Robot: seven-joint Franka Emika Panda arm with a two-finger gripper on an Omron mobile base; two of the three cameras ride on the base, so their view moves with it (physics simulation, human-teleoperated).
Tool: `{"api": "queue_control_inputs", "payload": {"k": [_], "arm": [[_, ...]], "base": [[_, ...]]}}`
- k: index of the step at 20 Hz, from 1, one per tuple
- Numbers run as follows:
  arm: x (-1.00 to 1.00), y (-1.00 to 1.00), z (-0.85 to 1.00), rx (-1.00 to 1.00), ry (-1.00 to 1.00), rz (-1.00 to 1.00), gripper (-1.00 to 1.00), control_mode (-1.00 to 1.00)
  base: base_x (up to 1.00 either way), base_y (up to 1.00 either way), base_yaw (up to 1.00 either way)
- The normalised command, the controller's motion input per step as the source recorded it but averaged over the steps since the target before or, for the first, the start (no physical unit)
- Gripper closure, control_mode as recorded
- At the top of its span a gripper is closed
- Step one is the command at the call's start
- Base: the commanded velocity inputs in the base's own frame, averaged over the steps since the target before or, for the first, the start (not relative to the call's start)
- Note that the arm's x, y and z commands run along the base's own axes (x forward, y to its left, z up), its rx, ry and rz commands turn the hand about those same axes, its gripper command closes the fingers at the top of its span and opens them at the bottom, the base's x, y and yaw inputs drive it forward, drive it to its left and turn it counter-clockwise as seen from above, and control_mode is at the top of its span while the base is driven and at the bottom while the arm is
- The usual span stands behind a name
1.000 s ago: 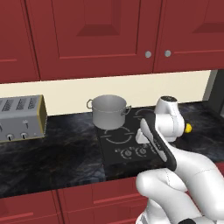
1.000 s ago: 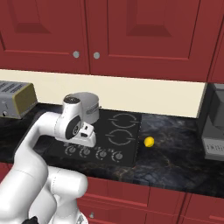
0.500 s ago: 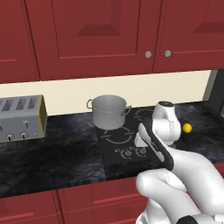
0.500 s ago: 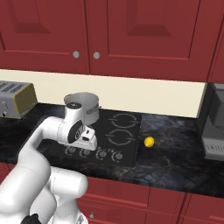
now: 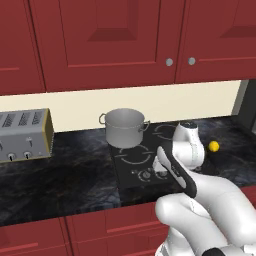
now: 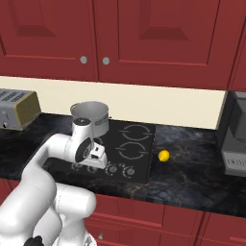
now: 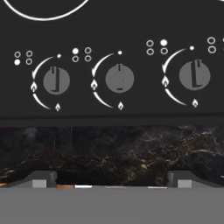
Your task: Turn on the burner for the pot on the stove. Wait thirty seconds for the pot to heat up. Then add the lemon to the pot.
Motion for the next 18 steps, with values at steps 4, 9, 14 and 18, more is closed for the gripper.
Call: {"api": "queue_control_inputs", "payload": {"k": [4,9,14,18], "arm": [[0.13,0.0,-0.14,0.0,0.0,0.0,-1.0,-1.0],[0.16,0.0,-0.11,0.0,0.0,0.0,-1.0,-1.0],[0.18,0.0,-0.09,0.0,0.0,0.0,-1.0,-1.0],[0.12,0.0,-0.15,0.0,0.0,0.0,-1.0,-1.0]], "base": [[0.0,0.0,0.0],[0.0,0.0,0.0],[0.0,0.0,0.0],[0.0,0.0,0.0]]}}
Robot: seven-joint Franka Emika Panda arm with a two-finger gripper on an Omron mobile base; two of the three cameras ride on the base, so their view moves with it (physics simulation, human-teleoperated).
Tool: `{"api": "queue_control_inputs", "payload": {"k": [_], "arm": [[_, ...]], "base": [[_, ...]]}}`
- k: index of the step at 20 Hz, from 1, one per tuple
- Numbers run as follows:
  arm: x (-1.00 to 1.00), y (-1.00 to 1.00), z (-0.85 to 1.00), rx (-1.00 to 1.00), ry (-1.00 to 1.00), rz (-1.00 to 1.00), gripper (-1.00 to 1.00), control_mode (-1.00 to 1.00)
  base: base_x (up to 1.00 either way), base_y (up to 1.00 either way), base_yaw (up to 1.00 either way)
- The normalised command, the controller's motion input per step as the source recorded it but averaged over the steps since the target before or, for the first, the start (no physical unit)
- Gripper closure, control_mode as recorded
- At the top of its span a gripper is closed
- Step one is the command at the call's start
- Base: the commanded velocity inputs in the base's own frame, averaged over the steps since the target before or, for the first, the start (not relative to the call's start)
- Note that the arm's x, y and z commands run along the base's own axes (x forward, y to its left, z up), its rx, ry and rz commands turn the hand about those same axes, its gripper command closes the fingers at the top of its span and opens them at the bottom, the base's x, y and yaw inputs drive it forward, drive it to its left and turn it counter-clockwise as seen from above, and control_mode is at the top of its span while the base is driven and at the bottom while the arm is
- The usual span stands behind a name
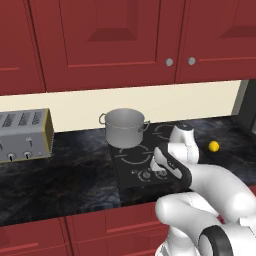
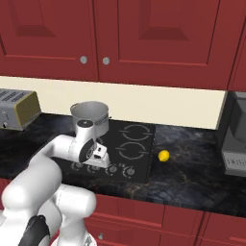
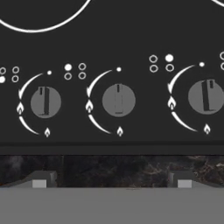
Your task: Turn on the burner for the pot on the stove. Wait thirty seconds for the pot to heat up. Then add the lemon to the pot.
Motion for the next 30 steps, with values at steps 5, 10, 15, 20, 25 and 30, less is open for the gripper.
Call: {"api": "queue_control_inputs", "payload": {"k": [5,10,15,20,25,30], "arm": [[0.1,0.0,-0.17,0.0,0.0,0.0,-1.0,-1.0],[0.11,0.0,-0.17,0.0,0.0,0.0,-1.0,-1.0],[0.08,0.0,-0.09,0.0,0.0,0.0,-1.0,-1.0],[0.09,0.0,-0.17,0.0,-0.01,0.0,-1.0,-1.0],[0.12,0.0,-0.21,0.0,-0.02,0.0,-1.0,-1.0],[0.16,0.0,-0.18,0.0,-0.05,0.0,-1.0,-1.0]], "base": [[0.0,0.0,0.0],[0.0,0.0,0.0],[0.0,0.0,0.0],[0.0,0.0,0.0],[0.0,0.0,0.0],[0.0,0.0,0.0]]}}
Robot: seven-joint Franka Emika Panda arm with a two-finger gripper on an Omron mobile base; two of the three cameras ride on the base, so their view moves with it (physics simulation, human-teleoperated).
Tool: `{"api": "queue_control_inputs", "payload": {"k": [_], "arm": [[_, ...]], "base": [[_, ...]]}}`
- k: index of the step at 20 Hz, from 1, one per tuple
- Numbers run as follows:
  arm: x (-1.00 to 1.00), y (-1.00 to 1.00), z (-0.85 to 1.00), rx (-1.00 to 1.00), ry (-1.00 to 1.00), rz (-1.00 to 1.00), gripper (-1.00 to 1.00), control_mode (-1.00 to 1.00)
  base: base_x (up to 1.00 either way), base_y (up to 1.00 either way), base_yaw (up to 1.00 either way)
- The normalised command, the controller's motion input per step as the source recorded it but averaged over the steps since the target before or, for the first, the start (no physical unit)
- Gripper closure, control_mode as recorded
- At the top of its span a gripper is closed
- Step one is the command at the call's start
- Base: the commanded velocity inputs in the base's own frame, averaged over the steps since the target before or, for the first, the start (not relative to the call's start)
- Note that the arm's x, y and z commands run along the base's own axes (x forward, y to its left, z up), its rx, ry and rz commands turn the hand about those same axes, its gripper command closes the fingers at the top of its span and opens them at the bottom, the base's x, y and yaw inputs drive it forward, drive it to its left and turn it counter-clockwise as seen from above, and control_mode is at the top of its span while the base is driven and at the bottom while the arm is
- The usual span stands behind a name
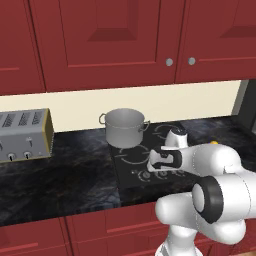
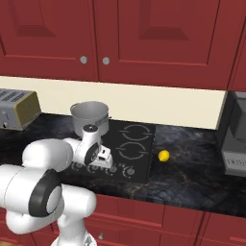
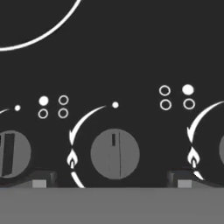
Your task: Turn on the burner for the pot on the stove. Wait thirty seconds for the pot to heat up. Then add the lemon to the pot.
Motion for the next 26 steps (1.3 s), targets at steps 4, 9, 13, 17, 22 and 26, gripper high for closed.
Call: {"api": "queue_control_inputs", "payload": {"k": [4,9,13,17,22,26], "arm": [[0.14,0.0,-0.19,0.0,-0.09,0.0,-1.0,-1.0],[0.09,0.0,-0.24,0.0,-0.03,0.0,-1.0,-1.0],[0.0,0.0,-0.49,0.0,0.0,0.0,1.0,-1.0],[0.0,0.0,-0.49,0.0,0.0,0.0,1.0,-1.0],[-0.04,0.0,-0.59,0.0,0.0,0.0,1.0,-1.0],[-0.29,0.07,-0.69,0.0,0.0,0.0,1.0,-1.0]], "base": [[0.0,0.0,0.0],[0.0,0.0,0.0],[0.0,0.0,0.0],[0.0,0.0,0.0],[0.0,0.0,0.0],[0.0,0.0,0.0]]}}
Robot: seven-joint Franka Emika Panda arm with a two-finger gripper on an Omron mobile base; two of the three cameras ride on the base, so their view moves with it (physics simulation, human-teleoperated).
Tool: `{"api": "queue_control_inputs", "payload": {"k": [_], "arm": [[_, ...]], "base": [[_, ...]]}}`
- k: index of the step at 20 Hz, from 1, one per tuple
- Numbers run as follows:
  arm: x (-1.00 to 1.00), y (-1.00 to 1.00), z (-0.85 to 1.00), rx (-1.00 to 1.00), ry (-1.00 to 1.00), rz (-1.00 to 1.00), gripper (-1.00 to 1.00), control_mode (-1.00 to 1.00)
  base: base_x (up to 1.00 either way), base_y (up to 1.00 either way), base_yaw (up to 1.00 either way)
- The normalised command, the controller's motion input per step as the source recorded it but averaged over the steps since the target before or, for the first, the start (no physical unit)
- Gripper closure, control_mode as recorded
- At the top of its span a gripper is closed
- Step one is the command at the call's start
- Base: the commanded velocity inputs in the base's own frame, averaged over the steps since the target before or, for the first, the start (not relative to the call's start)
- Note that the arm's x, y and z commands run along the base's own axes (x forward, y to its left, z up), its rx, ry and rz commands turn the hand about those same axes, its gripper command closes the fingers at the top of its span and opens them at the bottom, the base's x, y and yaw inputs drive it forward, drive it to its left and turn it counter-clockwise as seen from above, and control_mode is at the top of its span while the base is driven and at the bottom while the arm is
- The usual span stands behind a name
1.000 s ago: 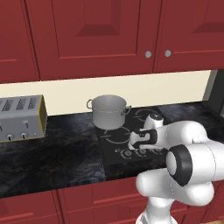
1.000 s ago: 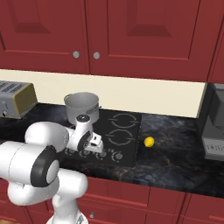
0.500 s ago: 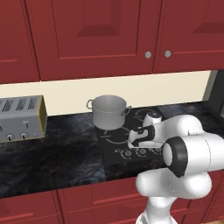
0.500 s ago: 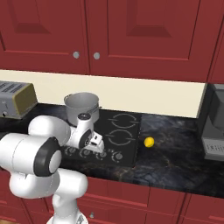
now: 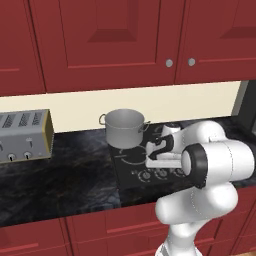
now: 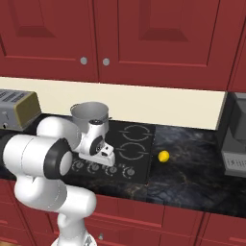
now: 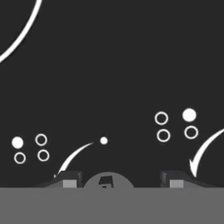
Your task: Turn on the burner for the pot on the stove. Wait thirty seconds for the pot to heat up. Then add the lemon to the pot.
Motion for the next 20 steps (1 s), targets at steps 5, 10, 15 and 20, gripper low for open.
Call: {"api": "queue_control_inputs", "payload": {"k": [5,10,15,20], "arm": [[-0.44,0.22,-0.63,0.0,0.0,0.0,1.0,-1.0],[-0.47,0.14,-0.29,0.0,0.02,0.0,1.0,-1.0],[-0.48,0.0,-0.71,0.08,0.01,0.0,1.0,-1.0],[-0.43,0.0,-0.54,0.08,-0.01,0.0,1.0,-1.0]], "base": [[0.0,0.0,0.0],[0.0,0.0,0.0],[0.0,0.0,0.0],[0.0,0.0,0.0]]}}
